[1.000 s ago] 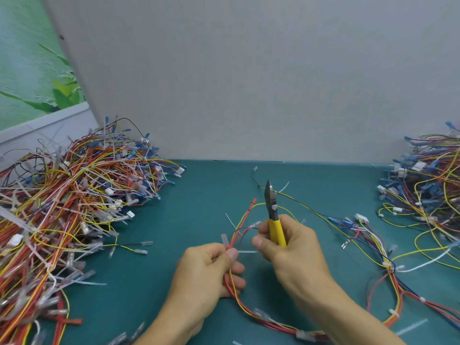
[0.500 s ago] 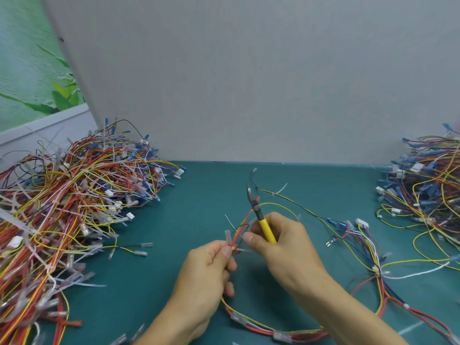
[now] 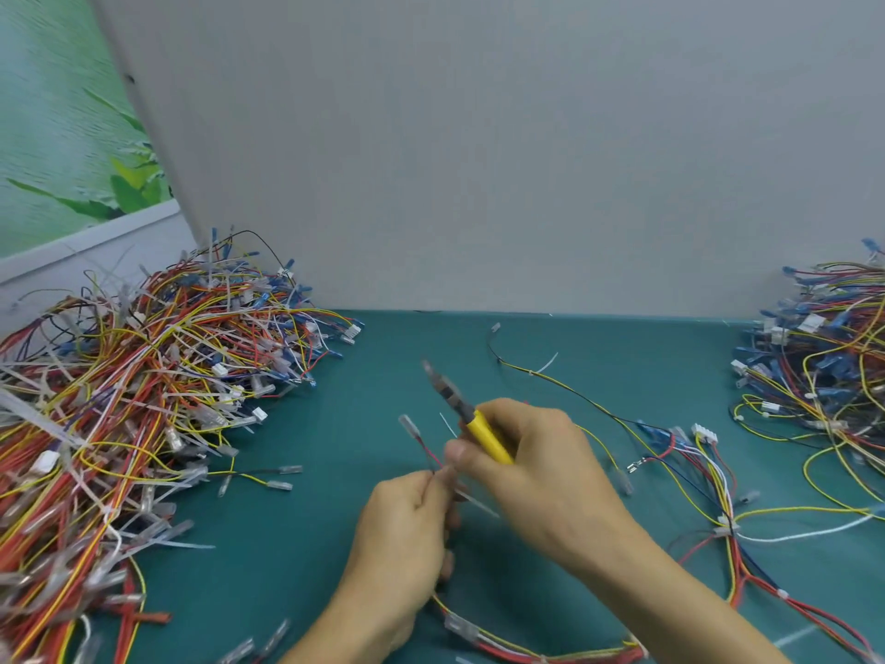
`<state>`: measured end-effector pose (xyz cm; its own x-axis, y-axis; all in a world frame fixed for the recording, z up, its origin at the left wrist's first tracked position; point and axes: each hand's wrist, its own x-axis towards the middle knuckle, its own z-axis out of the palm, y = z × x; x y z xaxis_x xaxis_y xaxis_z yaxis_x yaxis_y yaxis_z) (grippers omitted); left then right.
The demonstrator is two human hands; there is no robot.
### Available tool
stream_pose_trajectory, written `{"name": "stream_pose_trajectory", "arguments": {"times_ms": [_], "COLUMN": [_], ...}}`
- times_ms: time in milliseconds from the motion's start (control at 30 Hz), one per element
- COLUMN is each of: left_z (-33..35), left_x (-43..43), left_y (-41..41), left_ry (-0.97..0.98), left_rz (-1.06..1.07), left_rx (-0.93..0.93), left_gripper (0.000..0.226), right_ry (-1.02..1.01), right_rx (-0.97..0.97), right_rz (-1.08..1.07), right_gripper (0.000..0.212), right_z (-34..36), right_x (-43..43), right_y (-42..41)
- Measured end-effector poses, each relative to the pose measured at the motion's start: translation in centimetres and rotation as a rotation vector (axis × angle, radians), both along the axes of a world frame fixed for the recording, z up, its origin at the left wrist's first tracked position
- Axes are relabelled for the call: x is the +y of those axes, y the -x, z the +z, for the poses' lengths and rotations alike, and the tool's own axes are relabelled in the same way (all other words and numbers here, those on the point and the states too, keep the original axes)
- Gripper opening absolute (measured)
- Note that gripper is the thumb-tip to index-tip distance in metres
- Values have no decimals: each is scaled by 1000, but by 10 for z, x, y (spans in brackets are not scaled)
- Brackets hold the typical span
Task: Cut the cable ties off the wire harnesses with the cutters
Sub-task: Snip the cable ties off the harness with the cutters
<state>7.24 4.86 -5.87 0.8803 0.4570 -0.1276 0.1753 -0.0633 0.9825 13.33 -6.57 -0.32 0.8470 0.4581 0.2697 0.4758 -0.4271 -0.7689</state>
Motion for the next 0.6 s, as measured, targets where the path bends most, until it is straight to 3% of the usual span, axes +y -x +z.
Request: {"name": "stream_pose_trajectory", "arguments": {"times_ms": [100, 200, 333, 400, 600], "left_z": [9, 14, 16, 16, 18], "left_x": [1, 7, 10, 10, 10], "left_y": [-2, -2, -2, -3, -3], "left_ry": [491, 703, 800, 830, 829], "left_rz": [71, 92, 55, 30, 20], "left_rx": [21, 29, 73, 67, 7], "left_gripper": [24, 13, 3, 9, 7], "right_ry": [28, 165, 533, 675, 705], "right_rx": [-101, -43, 4, 6, 2], "right_rz": [-128, -123, 3, 53, 58], "right_gripper": [22, 11, 19, 18, 25], "right_z": [7, 9, -2, -11, -29], "right_x": [-18, -41, -63, -65, -54], "right_y": [1, 6, 13, 15, 23]}}
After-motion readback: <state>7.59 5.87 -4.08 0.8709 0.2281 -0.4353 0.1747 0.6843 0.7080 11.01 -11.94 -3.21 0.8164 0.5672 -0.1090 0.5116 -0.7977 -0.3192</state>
